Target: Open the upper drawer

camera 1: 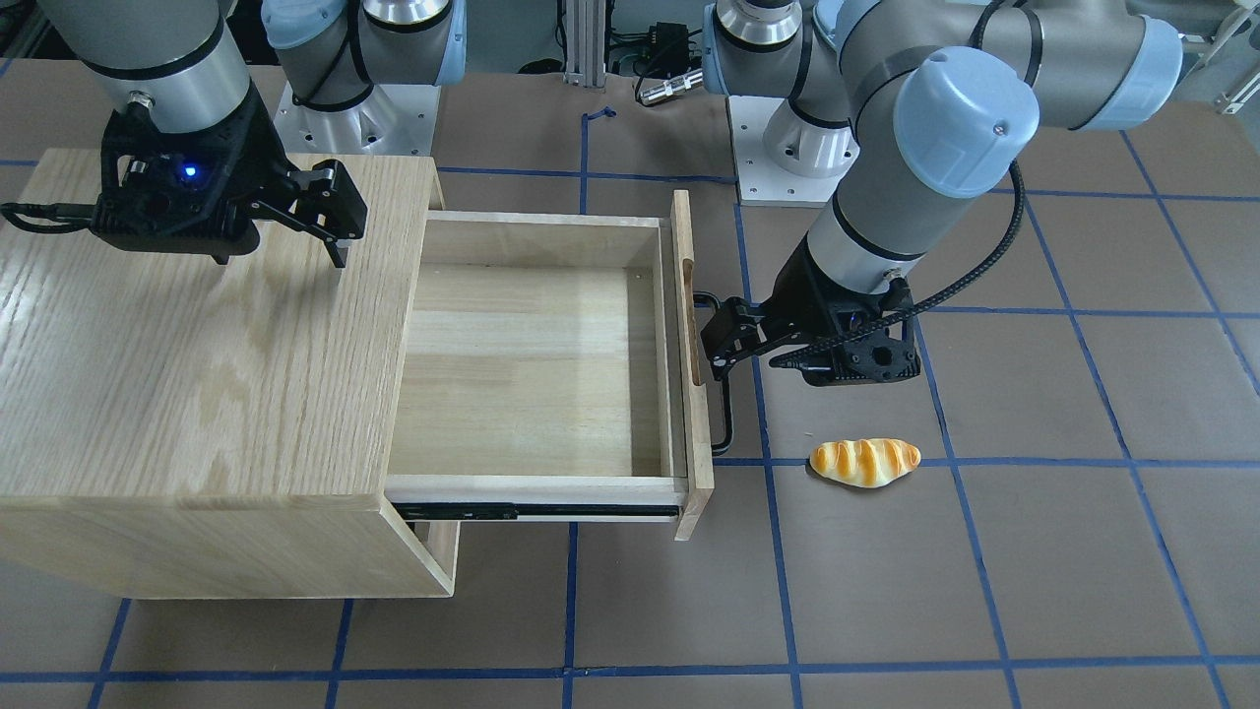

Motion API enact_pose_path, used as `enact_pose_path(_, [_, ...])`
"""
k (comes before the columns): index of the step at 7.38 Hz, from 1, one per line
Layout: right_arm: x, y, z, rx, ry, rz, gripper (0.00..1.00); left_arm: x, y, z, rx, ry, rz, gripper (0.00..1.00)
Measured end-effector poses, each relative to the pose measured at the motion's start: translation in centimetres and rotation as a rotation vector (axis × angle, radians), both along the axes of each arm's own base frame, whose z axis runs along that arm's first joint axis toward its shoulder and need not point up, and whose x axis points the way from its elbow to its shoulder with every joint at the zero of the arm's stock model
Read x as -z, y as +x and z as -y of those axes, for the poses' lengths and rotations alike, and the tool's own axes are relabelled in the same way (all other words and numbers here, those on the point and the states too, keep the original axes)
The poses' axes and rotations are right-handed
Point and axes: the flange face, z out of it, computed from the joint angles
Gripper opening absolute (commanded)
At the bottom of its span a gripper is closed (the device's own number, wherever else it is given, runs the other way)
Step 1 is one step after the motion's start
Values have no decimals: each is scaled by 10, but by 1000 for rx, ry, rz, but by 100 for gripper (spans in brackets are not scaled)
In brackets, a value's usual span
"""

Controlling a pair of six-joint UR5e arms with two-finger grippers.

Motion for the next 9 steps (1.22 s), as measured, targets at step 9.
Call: enact_pose_path(9, [0, 0, 0, -1, 0, 0, 100, -135, 58, -58, 161, -50, 188, 100])
